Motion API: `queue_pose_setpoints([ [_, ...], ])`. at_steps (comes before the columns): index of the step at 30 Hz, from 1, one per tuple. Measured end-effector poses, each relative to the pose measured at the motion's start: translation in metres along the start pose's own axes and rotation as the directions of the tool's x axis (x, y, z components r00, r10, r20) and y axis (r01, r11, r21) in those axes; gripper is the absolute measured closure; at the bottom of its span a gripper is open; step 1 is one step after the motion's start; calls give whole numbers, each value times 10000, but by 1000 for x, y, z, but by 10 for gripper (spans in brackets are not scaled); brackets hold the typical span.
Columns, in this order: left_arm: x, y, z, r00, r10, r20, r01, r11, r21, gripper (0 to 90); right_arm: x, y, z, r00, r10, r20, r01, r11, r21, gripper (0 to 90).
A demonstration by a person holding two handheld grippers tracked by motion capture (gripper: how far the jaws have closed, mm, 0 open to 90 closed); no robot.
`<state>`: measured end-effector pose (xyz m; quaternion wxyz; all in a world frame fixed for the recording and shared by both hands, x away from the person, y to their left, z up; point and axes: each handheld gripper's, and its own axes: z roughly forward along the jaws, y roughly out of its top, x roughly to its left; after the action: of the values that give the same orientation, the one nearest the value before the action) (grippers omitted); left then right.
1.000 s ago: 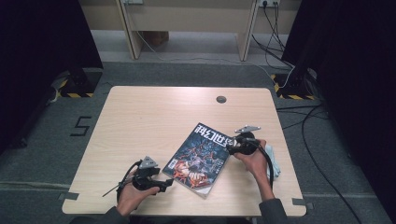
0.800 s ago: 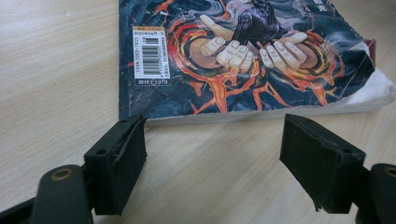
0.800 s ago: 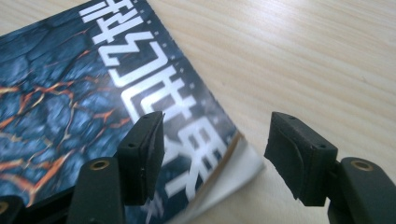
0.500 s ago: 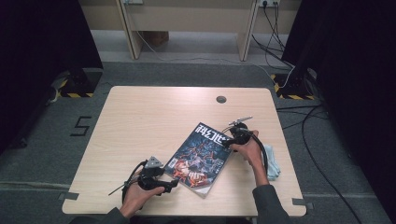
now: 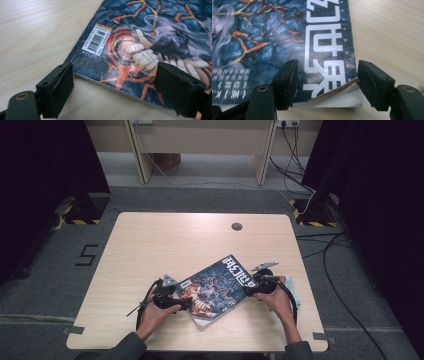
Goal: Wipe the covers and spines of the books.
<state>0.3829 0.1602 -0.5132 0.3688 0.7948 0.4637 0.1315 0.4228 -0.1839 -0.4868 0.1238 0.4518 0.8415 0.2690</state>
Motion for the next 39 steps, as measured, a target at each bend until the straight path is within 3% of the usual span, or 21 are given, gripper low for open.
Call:
queue_pose_setpoints([
  [5, 1, 7, 6, 9990, 409, -205, -412, 9991, -111, 169, 8, -13, -10, 9996, -270, 28, 269, 9996, 128, 352],
  [6, 1, 8, 6, 9974, 690, -194, -694, 9974, -193, 193, 13, -19, -15, 9994, -330, -50, 332, 9991, 267, 352],
  [9, 0, 8, 4, 9964, 823, -185, -827, 9963, -222, 231, 18, -24, -19, 9991, -402, -157, 407, 9985, 354, 352],
  [11, -2, 6, 2, 9964, 845, -45, -845, 9963, -142, 227, 19, -27, -21, 9993, -245, -278, 255, 9990, 368, 373],
  [12, -7, 3, -2, 9955, 940, 132, -940, 9956, -6, 224, 15, -26, -21, 9994, -247, -239, 250, 9996, 129, 421],
  [16, -18, -5, -10, 9939, 1001, 473, -1008, 9948, 141, 201, 10, -24, -20, 9998, 112, -190, -116, 9997, -205, 392],
  [18, -29, -11, -16, 9904, 1248, 588, -1262, 9918, 191, 200, 7, -23, -17, 9996, 236, -158, -241, 9991, -357, 389],
  [22, -35, -16, -19, 9875, 1427, 672, -1443, 9893, 198, 204, 5, -22, -13, 9981, 521, -316, -533, 9977, -411, 391],
  [28, -32, -15, -17, 9862, 1517, 659, -1541, 9875, 341, 176, 13, -22, -12, 9993, 230, -284, -240, 9991, -355, 391],
  [39, -26, -13, -17, 9851, 1694, 308, -1703, 9850, 286, 177, 20, -28, -18, 9991, 261, -330, -263, 9996, -57, 390],
])
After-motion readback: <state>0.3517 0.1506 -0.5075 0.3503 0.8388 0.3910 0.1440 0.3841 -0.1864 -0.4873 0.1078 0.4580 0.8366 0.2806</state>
